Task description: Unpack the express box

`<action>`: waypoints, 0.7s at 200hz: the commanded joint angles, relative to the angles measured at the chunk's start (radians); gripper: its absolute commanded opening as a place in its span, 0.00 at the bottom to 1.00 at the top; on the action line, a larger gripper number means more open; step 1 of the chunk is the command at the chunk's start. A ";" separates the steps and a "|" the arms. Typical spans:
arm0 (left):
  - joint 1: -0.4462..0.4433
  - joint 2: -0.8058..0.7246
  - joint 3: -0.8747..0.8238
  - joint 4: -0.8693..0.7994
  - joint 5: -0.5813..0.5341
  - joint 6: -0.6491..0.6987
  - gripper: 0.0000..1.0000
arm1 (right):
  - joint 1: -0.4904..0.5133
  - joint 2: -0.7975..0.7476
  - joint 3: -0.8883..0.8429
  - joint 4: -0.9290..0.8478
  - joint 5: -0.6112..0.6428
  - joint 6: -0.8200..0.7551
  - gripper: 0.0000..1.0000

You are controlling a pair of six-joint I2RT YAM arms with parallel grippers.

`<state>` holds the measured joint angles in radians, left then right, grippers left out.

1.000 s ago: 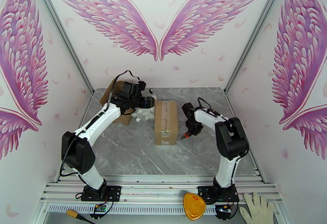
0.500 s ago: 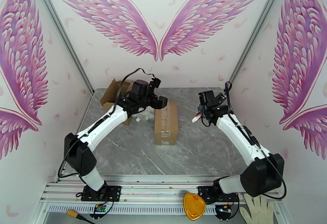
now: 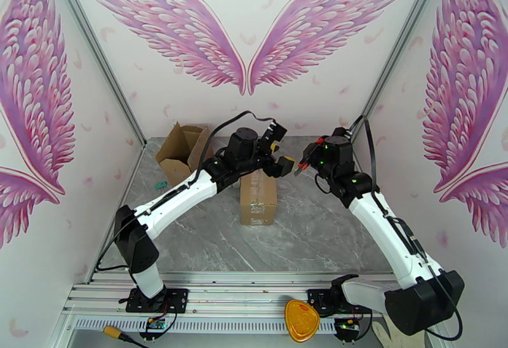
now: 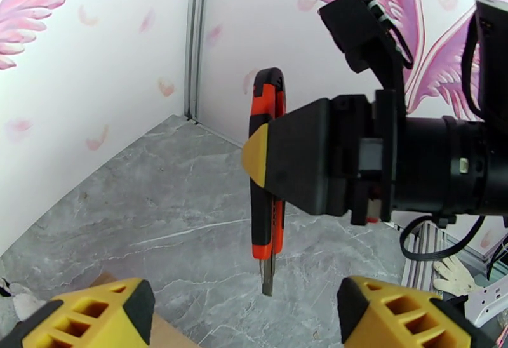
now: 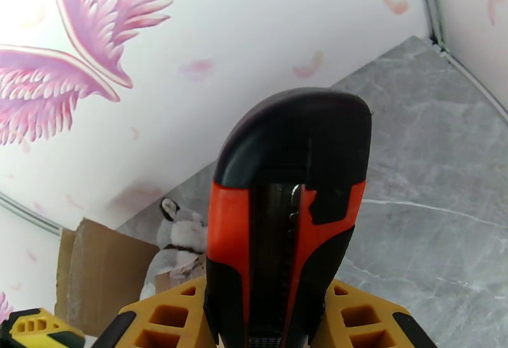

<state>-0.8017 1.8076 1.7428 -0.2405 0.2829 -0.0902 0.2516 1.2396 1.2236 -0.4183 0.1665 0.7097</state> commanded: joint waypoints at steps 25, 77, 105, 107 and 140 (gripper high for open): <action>-0.010 0.092 0.091 -0.018 0.101 -0.039 0.76 | 0.007 -0.032 -0.019 0.096 -0.081 -0.046 0.29; -0.004 0.205 0.220 -0.062 0.148 -0.091 0.62 | 0.009 -0.036 -0.019 0.110 -0.123 -0.054 0.28; 0.001 0.260 0.296 -0.105 0.159 -0.113 0.54 | 0.007 -0.045 -0.023 0.119 -0.140 -0.055 0.27; 0.001 0.264 0.300 -0.108 0.163 -0.115 0.53 | 0.008 -0.047 -0.023 0.120 -0.142 -0.055 0.27; 0.002 0.302 0.348 -0.121 0.197 -0.132 0.37 | 0.008 -0.054 -0.039 0.153 -0.173 -0.062 0.27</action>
<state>-0.8032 2.0815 2.0300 -0.3222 0.4389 -0.2008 0.2516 1.2144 1.2049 -0.3233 0.0345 0.6720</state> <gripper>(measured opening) 0.411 0.367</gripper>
